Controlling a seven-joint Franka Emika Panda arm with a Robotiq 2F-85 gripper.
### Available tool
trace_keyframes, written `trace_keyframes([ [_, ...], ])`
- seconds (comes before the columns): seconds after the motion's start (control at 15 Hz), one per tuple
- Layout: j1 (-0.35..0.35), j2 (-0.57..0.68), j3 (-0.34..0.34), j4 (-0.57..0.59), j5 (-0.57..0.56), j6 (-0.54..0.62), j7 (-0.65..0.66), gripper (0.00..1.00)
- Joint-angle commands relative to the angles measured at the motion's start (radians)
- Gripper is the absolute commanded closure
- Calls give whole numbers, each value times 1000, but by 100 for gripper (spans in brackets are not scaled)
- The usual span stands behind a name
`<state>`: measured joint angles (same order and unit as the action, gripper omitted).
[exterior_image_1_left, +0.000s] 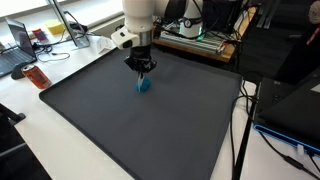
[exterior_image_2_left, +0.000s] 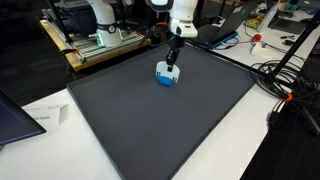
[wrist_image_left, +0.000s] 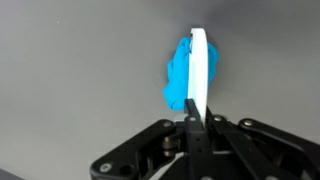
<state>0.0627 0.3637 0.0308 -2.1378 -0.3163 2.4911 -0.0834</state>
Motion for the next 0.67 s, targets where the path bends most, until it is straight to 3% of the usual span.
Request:
trace_keyframes([
  [0.0, -46, 70, 20, 4, 91, 46, -102, 99],
  [0.6, -95, 122, 33, 11, 189, 67, -215, 99],
])
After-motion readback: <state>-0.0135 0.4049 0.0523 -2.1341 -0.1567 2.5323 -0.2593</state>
